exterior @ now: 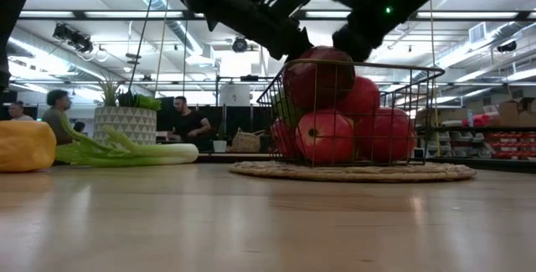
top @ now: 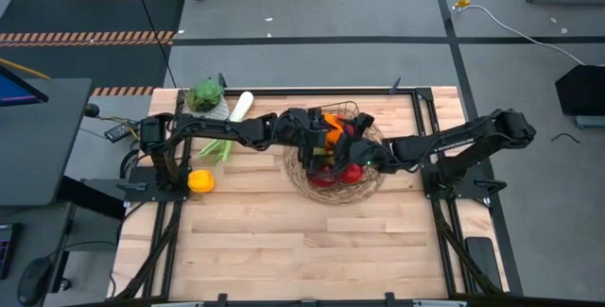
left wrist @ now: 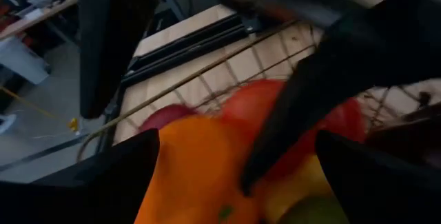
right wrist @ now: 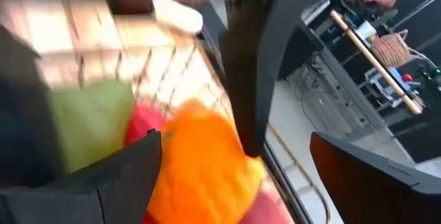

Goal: Build produce basket
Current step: Put the orange into the wire basket, then put the green celery into the wire basket

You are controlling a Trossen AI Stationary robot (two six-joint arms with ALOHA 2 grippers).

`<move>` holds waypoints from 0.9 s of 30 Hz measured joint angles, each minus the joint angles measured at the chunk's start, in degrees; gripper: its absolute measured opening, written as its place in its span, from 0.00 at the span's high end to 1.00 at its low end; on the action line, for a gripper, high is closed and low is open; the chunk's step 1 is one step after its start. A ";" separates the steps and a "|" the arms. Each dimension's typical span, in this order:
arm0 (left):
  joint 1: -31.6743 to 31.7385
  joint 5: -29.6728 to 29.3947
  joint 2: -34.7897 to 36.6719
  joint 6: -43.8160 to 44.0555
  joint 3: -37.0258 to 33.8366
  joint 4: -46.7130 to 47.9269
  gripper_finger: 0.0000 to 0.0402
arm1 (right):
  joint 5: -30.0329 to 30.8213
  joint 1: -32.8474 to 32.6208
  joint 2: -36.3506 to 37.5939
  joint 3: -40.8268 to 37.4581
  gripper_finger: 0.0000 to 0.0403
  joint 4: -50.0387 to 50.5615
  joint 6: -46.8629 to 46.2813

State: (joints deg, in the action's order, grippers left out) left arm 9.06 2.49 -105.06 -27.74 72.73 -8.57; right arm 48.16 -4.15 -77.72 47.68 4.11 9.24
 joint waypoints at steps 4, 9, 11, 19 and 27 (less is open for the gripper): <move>0.16 0.29 0.00 0.31 0.00 0.27 0.02 | 0.80 0.62 -0.05 -0.43 0.07 -0.03 0.17; 0.24 -0.79 1.24 0.54 -0.04 0.49 0.02 | 3.96 -0.16 0.09 -0.43 0.07 -0.57 0.68; 0.24 -1.22 2.82 1.66 -0.04 0.86 0.02 | 5.08 -1.16 0.25 -0.43 0.07 -1.08 1.39; 0.22 -1.34 11.11 8.39 -0.04 9.67 0.02 | 8.99 -6.56 3.42 1.96 0.07 -1.97 1.71; 0.46 -1.27 18.82 10.46 -0.02 26.85 0.02 | 9.01 -9.39 5.83 2.24 0.07 -5.45 0.87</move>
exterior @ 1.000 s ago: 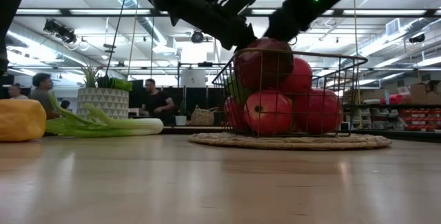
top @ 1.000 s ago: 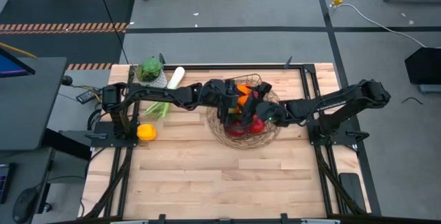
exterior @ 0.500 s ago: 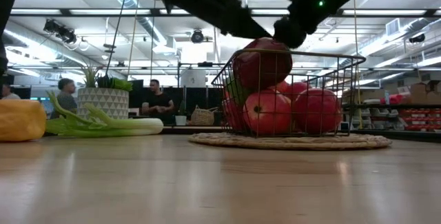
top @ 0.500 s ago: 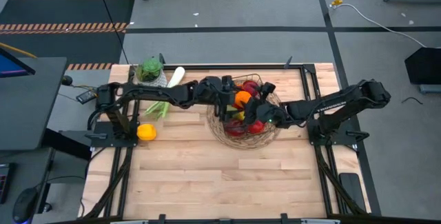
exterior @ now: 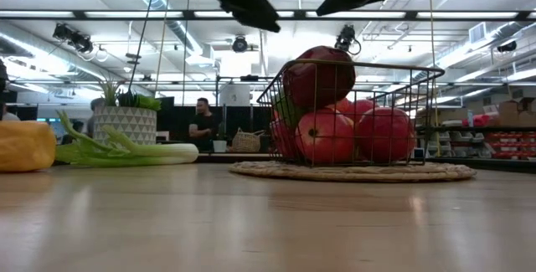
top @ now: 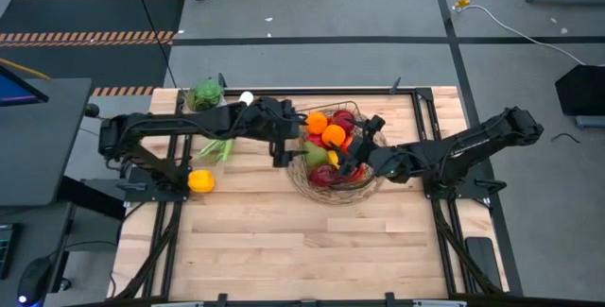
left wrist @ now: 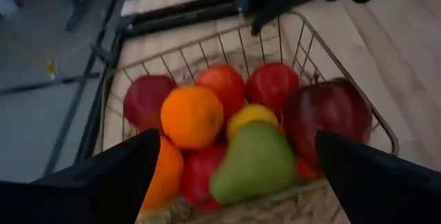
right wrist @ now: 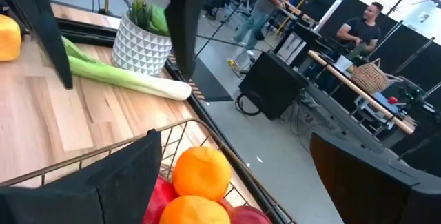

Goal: Build produce basket
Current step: Put the green celery into the wire basket

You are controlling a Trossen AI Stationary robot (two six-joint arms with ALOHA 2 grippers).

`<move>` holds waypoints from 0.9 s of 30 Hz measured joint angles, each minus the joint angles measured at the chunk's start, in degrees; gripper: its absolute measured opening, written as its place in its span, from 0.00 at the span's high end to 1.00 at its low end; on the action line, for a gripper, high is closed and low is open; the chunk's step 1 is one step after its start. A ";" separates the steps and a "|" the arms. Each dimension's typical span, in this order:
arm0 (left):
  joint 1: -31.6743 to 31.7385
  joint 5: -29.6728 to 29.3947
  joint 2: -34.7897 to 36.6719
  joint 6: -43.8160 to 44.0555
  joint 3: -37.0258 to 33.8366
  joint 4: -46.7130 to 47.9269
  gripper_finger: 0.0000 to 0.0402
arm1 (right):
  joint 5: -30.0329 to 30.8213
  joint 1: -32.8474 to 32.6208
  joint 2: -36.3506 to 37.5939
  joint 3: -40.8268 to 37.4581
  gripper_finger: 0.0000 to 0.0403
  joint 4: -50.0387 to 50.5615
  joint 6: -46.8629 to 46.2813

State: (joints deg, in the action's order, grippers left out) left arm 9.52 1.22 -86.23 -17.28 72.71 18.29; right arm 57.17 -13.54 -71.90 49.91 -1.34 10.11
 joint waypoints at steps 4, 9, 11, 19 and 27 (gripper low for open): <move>0.28 -0.12 0.52 3.41 -0.02 5.65 0.02 | -0.13 1.34 -0.57 0.00 0.07 -0.22 -0.03; 1.69 -5.61 0.52 11.88 -0.02 10.32 0.02 | -0.04 3.44 -0.61 -0.02 0.07 -0.18 0.60; 2.31 -12.50 0.52 15.88 -0.02 13.15 0.02 | -0.02 4.11 -0.61 -0.02 0.07 -0.30 2.02; 3.54 -34.48 -0.20 30.82 -1.79 21.51 0.02 | -0.01 5.92 -0.52 -0.02 0.07 -1.52 8.67; 5.24 -34.71 -0.18 37.59 -13.95 17.31 0.02 | -0.01 6.79 -0.52 -0.02 0.07 -2.06 13.03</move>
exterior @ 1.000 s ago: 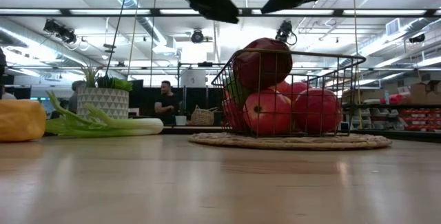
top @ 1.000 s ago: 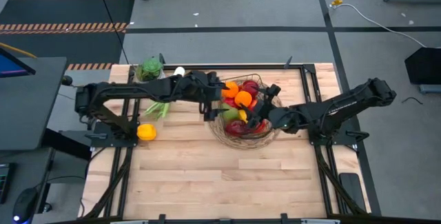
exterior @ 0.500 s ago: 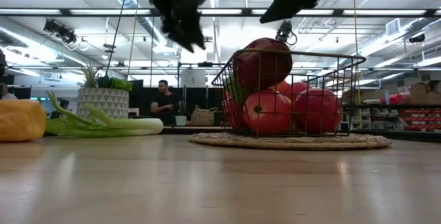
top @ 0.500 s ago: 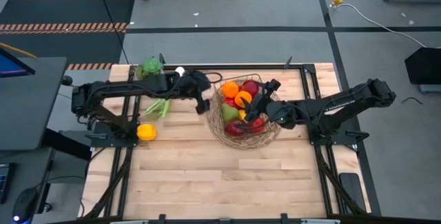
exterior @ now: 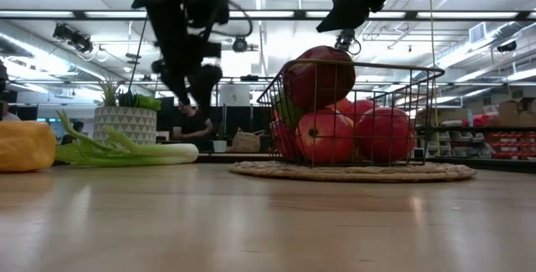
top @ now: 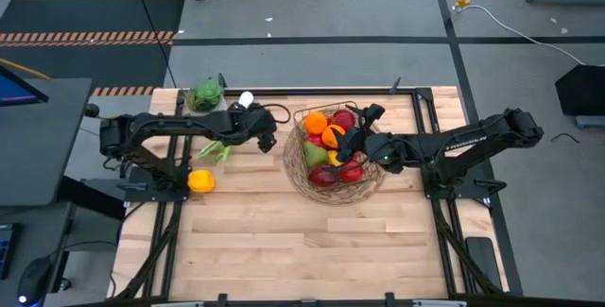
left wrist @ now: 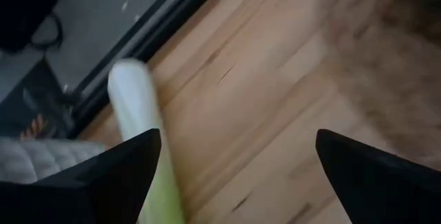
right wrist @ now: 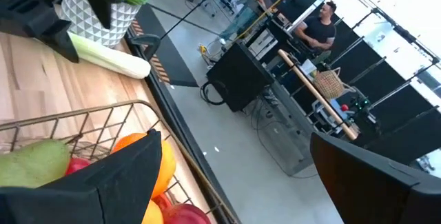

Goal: Build produce basket
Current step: Put the green celery into the wire basket

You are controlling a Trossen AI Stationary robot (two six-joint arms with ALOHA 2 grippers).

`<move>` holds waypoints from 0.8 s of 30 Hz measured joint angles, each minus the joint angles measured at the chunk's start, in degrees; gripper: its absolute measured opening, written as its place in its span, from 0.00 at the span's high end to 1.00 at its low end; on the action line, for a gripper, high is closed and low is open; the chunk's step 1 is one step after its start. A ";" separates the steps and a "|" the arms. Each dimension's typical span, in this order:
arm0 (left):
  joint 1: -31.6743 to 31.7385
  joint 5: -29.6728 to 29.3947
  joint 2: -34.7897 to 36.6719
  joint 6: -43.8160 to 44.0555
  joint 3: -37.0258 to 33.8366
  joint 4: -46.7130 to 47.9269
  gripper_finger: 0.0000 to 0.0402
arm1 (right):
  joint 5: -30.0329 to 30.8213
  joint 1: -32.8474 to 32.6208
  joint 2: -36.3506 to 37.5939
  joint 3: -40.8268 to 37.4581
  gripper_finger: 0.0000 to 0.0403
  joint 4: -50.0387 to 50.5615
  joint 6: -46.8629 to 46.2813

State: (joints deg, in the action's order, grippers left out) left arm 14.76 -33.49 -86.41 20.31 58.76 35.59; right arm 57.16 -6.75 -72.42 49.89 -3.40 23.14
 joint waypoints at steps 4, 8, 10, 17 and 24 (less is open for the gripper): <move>1.80 -0.15 0.02 4.75 -3.36 0.88 0.02 | -0.01 0.45 0.00 0.00 0.07 -0.69 1.04; 3.43 -0.14 0.02 10.90 -3.98 5.40 0.02 | -0.02 1.10 0.00 0.00 0.07 -0.85 2.02; 3.85 -0.18 0.02 14.15 -4.04 7.78 0.02 | -0.02 1.50 0.00 0.00 0.07 -0.85 2.46; 3.31 -0.10 0.02 18.48 -4.04 9.61 0.02 | -1.99 2.79 0.00 0.00 0.07 -0.83 2.40; 4.10 -0.05 0.06 20.79 -7.04 8.57 0.02 | -2.86 2.87 0.00 0.00 0.07 -0.83 2.38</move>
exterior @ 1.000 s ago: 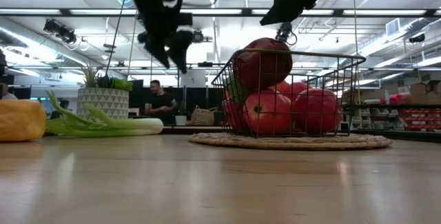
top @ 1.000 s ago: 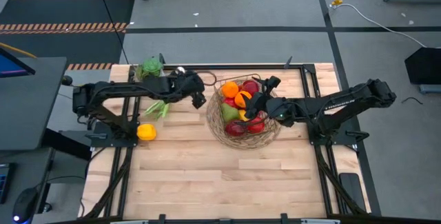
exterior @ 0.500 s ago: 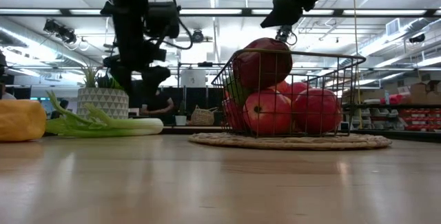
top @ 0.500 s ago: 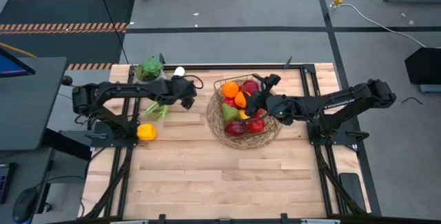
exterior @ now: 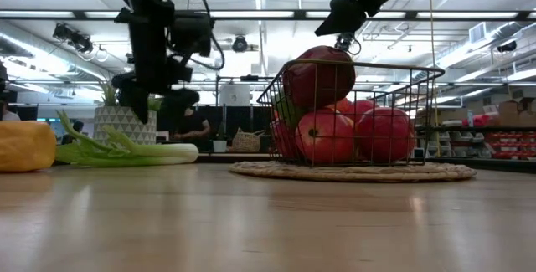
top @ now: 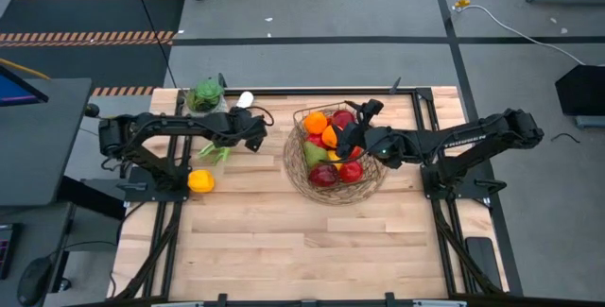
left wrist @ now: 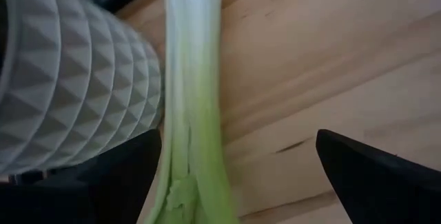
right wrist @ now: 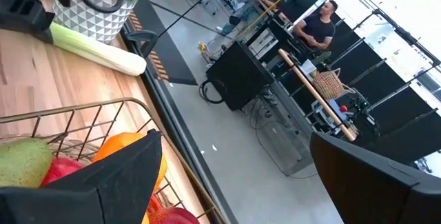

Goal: Build produce basket
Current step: Put the green celery into the wire basket

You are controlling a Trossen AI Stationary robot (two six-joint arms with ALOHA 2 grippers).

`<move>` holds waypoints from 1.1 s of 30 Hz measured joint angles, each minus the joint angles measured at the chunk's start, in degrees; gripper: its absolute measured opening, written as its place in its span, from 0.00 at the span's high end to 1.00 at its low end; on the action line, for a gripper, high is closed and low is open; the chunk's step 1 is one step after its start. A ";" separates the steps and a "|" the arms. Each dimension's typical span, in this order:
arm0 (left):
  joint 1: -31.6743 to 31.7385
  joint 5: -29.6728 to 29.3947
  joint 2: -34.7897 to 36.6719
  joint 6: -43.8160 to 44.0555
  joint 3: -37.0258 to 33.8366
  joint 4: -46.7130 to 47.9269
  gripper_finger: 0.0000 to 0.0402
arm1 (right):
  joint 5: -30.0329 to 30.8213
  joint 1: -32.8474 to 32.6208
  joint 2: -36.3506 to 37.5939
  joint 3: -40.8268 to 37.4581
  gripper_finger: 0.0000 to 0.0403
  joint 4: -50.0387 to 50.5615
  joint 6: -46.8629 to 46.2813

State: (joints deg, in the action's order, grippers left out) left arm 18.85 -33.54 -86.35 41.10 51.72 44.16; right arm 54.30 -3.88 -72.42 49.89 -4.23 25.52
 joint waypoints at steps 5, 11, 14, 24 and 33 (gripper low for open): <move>1.65 0.87 0.00 2.02 -3.94 0.13 0.02 | 0.00 0.00 0.00 0.00 0.07 0.00 -0.02; 2.41 1.81 0.00 1.40 -6.92 -1.15 0.02 | -0.02 0.00 0.00 0.00 0.07 0.02 -0.04; 3.97 1.81 0.00 -1.37 -8.16 -5.11 0.02 | -0.46 0.00 0.00 0.00 0.07 0.02 -0.28; 9.70 9.27 0.00 -5.77 -12.63 -11.74 0.02 | -1.93 0.00 0.00 0.00 0.07 0.04 -0.48; 11.43 14.00 0.23 -10.31 -15.01 -16.84 0.02 | -1.98 0.00 0.00 0.00 0.07 0.03 -0.50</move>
State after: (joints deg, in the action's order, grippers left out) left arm 30.28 -19.54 -86.12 30.79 36.71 27.32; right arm 52.32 -3.88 -72.42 49.89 -4.20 25.02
